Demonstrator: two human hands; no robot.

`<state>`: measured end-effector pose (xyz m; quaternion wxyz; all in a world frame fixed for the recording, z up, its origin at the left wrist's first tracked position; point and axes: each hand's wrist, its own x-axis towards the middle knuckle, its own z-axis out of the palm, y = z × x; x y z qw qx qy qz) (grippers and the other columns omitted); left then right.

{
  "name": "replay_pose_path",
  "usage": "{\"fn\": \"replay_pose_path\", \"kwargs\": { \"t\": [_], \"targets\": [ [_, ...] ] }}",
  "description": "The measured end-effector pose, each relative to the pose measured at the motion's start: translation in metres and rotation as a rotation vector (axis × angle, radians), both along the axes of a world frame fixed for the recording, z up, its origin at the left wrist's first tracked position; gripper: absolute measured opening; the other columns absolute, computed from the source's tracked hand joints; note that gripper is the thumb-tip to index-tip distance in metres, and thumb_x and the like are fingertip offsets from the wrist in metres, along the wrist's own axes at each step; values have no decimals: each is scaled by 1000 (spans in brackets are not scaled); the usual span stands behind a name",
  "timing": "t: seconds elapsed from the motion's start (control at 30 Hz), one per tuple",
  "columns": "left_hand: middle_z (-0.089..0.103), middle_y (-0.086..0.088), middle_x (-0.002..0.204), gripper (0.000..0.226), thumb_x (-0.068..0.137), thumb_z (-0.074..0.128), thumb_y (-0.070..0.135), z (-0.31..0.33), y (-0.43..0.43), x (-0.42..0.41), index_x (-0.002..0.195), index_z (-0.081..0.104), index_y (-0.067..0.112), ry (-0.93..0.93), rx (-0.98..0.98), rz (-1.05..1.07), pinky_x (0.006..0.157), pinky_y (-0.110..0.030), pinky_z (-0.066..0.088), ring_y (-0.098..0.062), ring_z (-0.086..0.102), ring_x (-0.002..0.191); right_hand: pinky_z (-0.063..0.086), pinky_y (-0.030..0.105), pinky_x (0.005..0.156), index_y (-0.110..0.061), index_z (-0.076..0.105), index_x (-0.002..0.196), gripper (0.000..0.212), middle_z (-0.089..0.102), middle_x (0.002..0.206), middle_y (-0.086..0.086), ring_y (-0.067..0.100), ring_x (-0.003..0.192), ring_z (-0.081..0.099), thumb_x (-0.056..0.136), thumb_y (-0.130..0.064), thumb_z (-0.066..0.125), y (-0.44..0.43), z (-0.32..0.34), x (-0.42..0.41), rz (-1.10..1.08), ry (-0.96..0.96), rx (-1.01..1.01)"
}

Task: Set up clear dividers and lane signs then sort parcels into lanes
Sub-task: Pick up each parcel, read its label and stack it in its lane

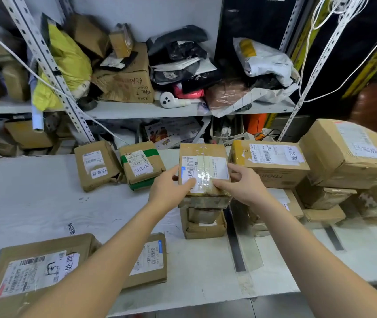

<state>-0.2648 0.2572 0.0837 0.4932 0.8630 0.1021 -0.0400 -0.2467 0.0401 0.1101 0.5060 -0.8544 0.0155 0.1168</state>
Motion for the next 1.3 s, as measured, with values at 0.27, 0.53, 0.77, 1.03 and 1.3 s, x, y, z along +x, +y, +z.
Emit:
{"fn": "replay_pose_path", "kwargs": {
  "t": [0.27, 0.53, 0.77, 1.03, 1.3],
  "targets": [
    [66, 21, 113, 54, 86, 71, 55, 1, 6, 3, 136, 58, 40, 8, 5, -48, 97, -46, 53, -11, 57, 115, 36, 9, 62, -24, 59, 141, 59, 66, 132, -6, -6, 85, 51, 87, -31, 80, 3, 1, 0, -28, -32, -129],
    [52, 0, 148, 91, 83, 67, 67, 8, 20, -1, 159, 30, 32, 15, 171, -41, 104, -46, 48, -21, 51, 132, 52, 33, 90, -21, 61, 135, 58, 69, 125, -4, 16, 116, 62, 82, -37, 78, 12, 13, -8, -108, -260, -321],
    [45, 7, 155, 77, 91, 57, 66, 39, 50, -21, 156, 34, 34, -111, 517, -29, 99, -39, 48, -17, 45, 138, 44, 38, 105, -21, 57, 142, 62, 60, 142, -3, 19, 135, 51, 86, -39, 76, 55, 29, -5, 117, -367, -403],
    [46, 6, 151, 70, 93, 50, 64, 67, 147, -76, 156, 31, 38, -38, 903, -36, 94, -41, 50, -22, 53, 129, 42, 43, 111, -28, 48, 148, 73, 52, 150, -7, 19, 142, 41, 84, -47, 76, 120, 37, -12, 410, -427, -509],
    [51, 2, 146, 70, 92, 51, 63, 50, 258, -156, 154, 38, 33, 75, 961, 84, 99, -43, 48, -24, 51, 130, 46, 44, 108, -27, 50, 147, 74, 54, 149, -5, 21, 138, 48, 82, -47, 78, 193, 16, -55, 489, -358, -507]
  ]
}}
